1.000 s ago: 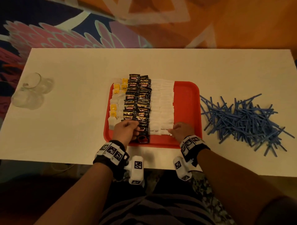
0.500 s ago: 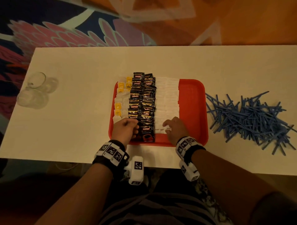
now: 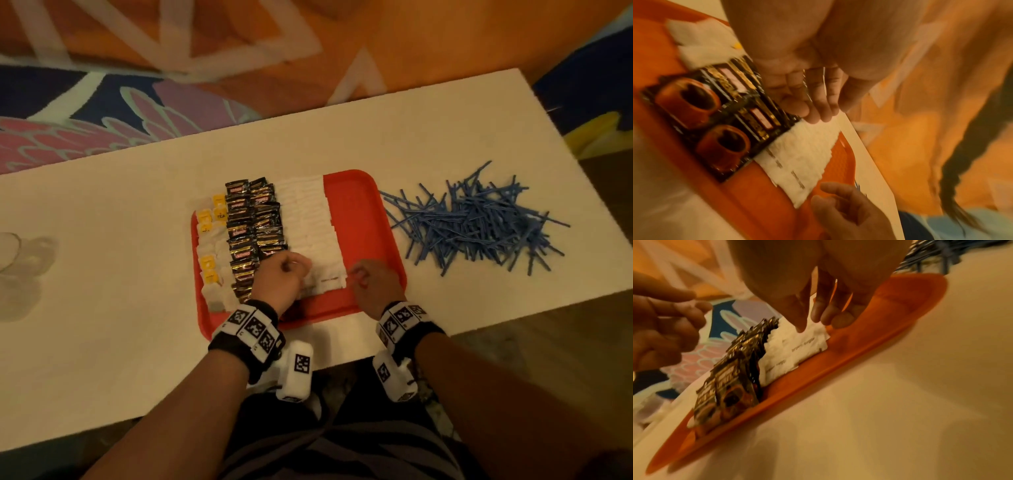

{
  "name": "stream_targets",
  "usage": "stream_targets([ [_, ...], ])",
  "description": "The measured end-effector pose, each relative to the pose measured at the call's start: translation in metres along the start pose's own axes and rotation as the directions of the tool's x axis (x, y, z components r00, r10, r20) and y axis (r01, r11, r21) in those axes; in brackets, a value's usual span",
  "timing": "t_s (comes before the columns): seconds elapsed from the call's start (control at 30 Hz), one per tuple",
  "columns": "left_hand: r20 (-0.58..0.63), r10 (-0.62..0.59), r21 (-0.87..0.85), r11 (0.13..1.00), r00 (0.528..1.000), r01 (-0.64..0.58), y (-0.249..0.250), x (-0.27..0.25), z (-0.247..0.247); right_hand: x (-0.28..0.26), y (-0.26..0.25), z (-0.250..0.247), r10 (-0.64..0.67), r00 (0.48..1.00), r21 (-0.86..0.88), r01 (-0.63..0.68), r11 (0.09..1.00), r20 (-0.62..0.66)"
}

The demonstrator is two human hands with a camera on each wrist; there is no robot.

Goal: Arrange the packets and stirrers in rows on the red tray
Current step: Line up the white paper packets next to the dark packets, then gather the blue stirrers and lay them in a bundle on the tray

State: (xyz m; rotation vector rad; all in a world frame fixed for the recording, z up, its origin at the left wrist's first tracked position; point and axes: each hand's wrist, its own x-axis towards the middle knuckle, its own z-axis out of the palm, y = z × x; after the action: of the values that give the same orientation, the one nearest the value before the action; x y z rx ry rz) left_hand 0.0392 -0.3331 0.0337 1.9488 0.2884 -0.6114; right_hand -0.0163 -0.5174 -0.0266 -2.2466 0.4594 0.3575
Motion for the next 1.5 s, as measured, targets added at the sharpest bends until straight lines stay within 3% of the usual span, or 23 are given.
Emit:
stream_targets([
  [0.17, 0.174, 0.109, 0.315, 0.935, 0.979, -0.160, 0.046, 0.012, 0.075, -0.012, 0.039, -0.039, 0.113, 0.986, 0.097, -0.101, 0.990, -0.126],
  [0.27, 0.331, 0.104, 0.555, 0.783, 0.938, -0.282, 0.077, 0.033, 0.133, -0.011, 0.069, -0.073, 0.172, 0.972, 0.168, -0.145, 0.975, -0.158],
  [0.37, 0.412, 0.059, 0.677, 0.648, 0.909, -0.349, 0.102, 0.060, 0.193, -0.003, 0.101, -0.113, 0.227, 0.958, 0.187, -0.194, 0.963, -0.175],
  [0.53, 0.374, -0.041, 0.811, 0.499, 0.926, -0.305, 0.130, 0.094, 0.277, 0.020, 0.151, -0.179, 0.227, 0.960, 0.090, -0.214, 0.973, -0.162],
  [0.63, 0.308, -0.099, 0.845, 0.486, 0.946, -0.224, 0.130, 0.107, 0.305, 0.037, 0.173, -0.210, 0.233, 0.964, 0.102, -0.220, 0.970, -0.132],
  [0.77, 0.266, 0.005, 0.879, 0.408, 0.964, -0.245, 0.136, 0.104, 0.326, 0.059, 0.193, -0.233, 0.223, 0.970, 0.119, -0.211, 0.970, -0.099],
  [0.87, 0.242, 0.008, 0.872, 0.437, 0.970, -0.221, 0.140, 0.106, 0.330, 0.074, 0.197, -0.242, 0.209, 0.976, 0.134, -0.198, 0.971, -0.068],
  [1.07, 0.189, 0.028, 0.790, 0.589, 0.982, -0.169, 0.135, 0.108, 0.322, 0.091, 0.196, -0.247, 0.161, 0.987, 0.200, -0.155, 0.967, -0.014],
  [1.2, 0.112, 0.041, 0.694, 0.712, 0.993, -0.108, 0.131, 0.108, 0.315, 0.095, 0.196, -0.249, 0.137, 0.990, 0.184, -0.140, 0.973, 0.029],
  [1.33, 0.017, 0.000, 0.626, 0.780, 1.000, -0.010, 0.129, 0.108, 0.305, 0.097, 0.199, -0.250, 0.145, 0.988, 0.176, -0.154, 0.972, 0.061],
  [1.5, -0.069, 0.013, 0.517, 0.855, 0.998, 0.025, 0.128, 0.112, 0.295, 0.101, 0.199, -0.252, 0.171, 0.979, 0.168, -0.188, 0.968, 0.114],
])
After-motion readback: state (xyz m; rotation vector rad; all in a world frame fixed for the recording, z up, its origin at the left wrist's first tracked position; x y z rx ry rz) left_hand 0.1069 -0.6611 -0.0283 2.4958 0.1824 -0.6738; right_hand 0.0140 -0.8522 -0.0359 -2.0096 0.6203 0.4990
